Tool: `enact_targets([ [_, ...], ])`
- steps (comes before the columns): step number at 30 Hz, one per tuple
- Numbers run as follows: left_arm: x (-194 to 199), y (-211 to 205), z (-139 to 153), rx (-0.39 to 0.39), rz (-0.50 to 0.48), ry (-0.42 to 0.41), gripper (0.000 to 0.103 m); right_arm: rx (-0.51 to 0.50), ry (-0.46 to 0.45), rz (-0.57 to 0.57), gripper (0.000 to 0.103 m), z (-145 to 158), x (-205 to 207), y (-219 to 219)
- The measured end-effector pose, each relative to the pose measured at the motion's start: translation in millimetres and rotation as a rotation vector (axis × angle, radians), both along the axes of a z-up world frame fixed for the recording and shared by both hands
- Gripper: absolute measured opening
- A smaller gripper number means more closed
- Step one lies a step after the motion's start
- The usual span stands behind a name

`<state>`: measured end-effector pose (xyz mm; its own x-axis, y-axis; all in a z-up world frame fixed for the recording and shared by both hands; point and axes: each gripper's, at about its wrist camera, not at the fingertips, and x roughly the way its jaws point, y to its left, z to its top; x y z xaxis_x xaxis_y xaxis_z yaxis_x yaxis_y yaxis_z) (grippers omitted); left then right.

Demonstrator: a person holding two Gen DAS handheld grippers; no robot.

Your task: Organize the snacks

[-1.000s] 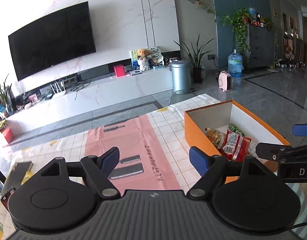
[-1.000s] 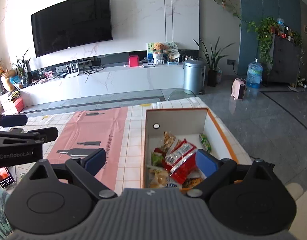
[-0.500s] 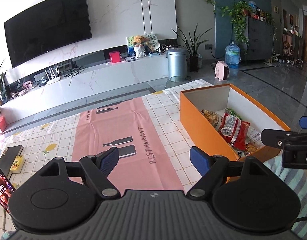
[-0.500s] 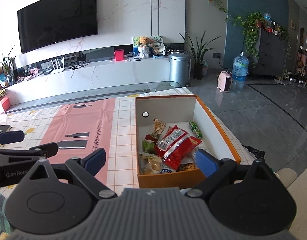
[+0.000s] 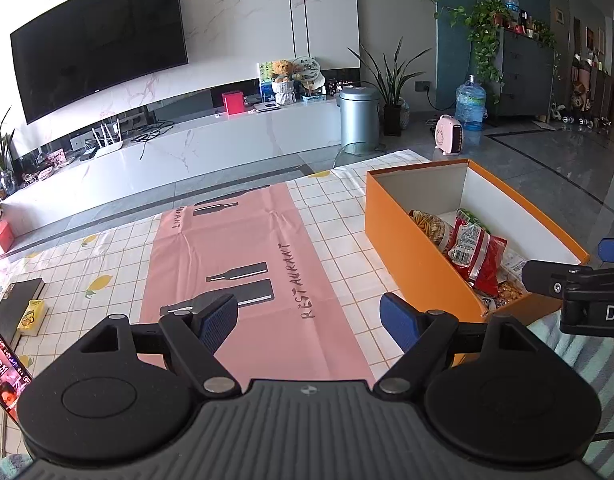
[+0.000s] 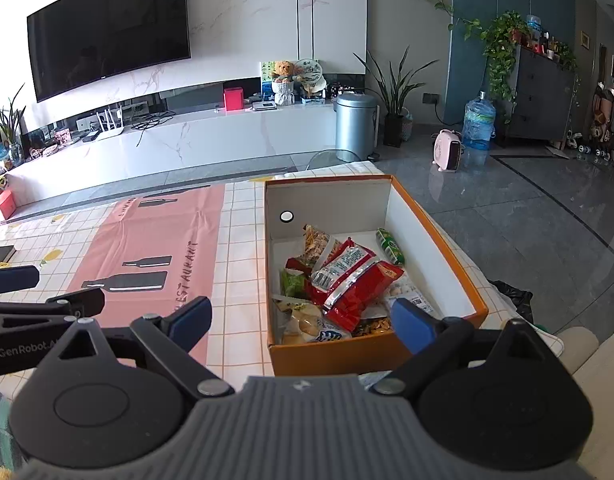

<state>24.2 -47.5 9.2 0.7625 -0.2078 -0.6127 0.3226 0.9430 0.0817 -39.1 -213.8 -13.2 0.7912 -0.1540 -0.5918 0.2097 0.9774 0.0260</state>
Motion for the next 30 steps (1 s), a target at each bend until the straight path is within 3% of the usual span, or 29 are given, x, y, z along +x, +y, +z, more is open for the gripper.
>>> enact_targets([
  [30, 0.2, 0.9, 3.5, -0.017, -0.012, 0.033, 0.095, -0.006, -0.003, 0.021, 0.093, 2.7, 0.2, 3.1],
])
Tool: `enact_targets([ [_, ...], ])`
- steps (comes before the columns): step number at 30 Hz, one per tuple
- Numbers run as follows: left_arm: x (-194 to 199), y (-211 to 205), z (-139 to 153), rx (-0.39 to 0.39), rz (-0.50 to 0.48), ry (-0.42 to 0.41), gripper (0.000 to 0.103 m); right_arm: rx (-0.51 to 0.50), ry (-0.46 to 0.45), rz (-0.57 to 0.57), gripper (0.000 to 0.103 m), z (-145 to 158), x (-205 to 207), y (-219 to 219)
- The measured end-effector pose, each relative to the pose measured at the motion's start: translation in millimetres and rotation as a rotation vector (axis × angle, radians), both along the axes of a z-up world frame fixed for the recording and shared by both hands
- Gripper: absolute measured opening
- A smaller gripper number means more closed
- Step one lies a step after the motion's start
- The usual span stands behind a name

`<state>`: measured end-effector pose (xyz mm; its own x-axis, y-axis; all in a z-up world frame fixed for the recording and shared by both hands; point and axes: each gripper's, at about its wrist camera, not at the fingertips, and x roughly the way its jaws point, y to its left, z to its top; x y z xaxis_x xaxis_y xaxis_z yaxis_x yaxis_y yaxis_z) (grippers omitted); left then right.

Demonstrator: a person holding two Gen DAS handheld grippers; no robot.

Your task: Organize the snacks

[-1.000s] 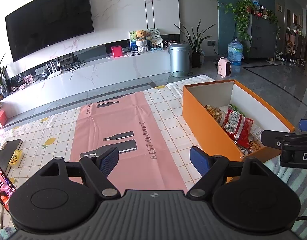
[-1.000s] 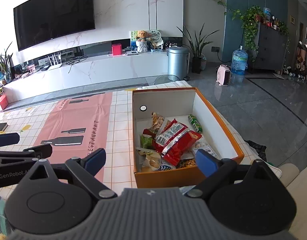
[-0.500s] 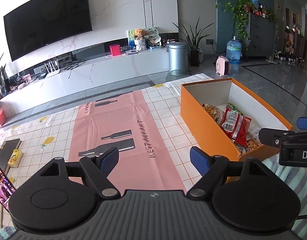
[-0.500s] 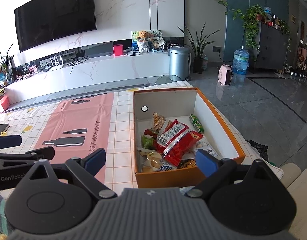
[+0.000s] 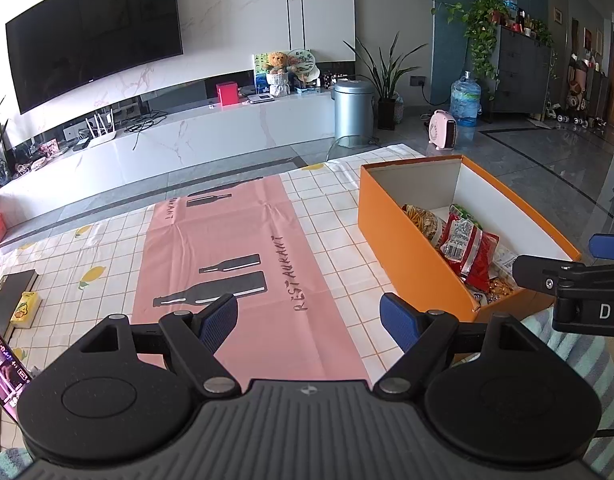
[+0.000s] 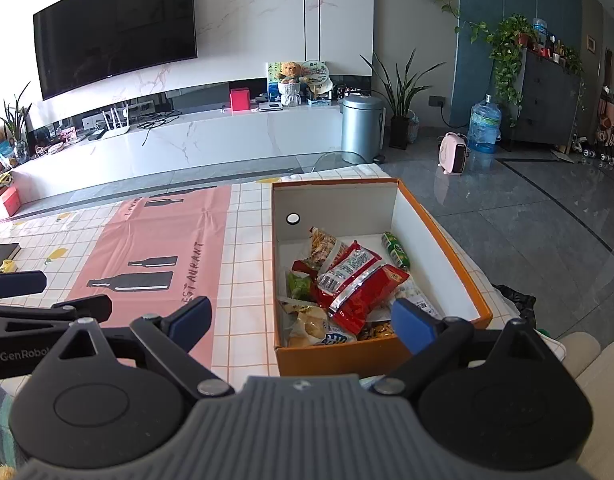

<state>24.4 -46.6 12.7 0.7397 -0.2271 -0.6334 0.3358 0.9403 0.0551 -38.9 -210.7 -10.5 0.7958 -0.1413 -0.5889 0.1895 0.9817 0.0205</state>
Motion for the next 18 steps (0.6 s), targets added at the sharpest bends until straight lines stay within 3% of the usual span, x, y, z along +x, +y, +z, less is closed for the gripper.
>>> enact_targets([
  [18, -1.2, 2.8, 3.4, -0.017, 0.004, 0.006, 0.095, -0.004, 0.005, 0.003, 0.095, -0.9, 1.7, 1.8],
])
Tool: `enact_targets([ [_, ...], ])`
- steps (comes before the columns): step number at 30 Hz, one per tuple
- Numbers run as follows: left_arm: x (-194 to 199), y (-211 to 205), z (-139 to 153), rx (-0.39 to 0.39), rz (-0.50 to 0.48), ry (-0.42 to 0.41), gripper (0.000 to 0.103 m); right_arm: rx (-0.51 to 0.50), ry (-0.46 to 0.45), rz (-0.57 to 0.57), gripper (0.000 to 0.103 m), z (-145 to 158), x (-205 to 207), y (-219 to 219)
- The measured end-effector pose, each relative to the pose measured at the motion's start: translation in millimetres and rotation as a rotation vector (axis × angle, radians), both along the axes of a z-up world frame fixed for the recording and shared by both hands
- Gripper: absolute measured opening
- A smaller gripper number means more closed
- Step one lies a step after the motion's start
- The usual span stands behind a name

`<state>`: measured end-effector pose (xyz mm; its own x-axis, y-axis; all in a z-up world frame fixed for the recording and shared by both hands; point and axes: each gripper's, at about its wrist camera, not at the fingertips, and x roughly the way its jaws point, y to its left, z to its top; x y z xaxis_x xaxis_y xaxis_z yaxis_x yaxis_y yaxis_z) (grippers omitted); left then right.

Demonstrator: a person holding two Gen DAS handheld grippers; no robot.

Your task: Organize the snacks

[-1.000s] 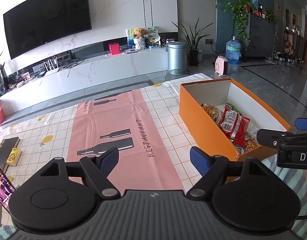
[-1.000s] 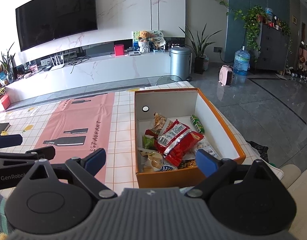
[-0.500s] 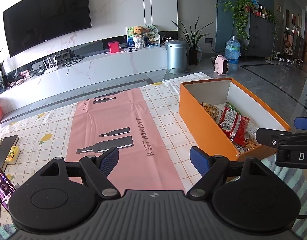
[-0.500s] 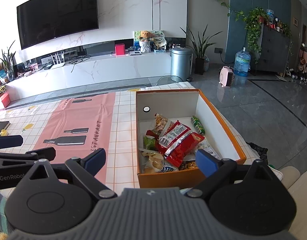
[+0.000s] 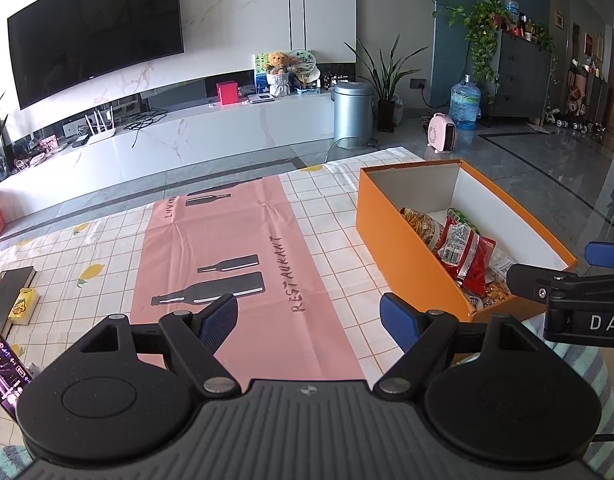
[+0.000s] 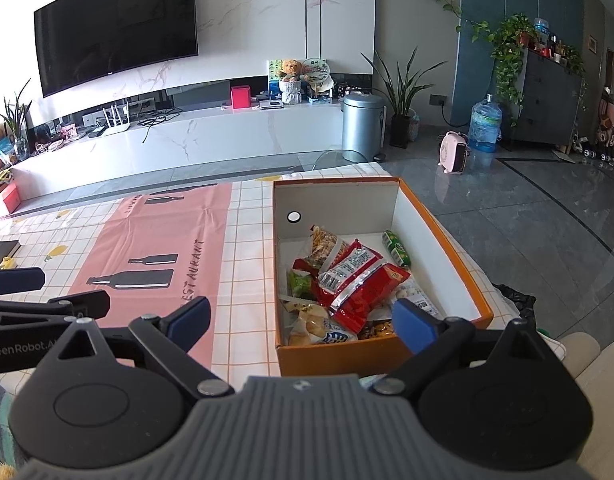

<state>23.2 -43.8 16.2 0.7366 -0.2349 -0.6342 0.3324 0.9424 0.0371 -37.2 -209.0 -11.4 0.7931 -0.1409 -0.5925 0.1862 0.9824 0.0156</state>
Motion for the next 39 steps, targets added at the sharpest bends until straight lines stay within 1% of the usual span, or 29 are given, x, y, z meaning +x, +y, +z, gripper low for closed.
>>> enact_targets([
  [39, -4.4, 1.8, 6.5, 0.004, 0.011, 0.004, 0.094, -0.010, 0.002, 0.022, 0.095, 5.6, -2.4, 9.2],
])
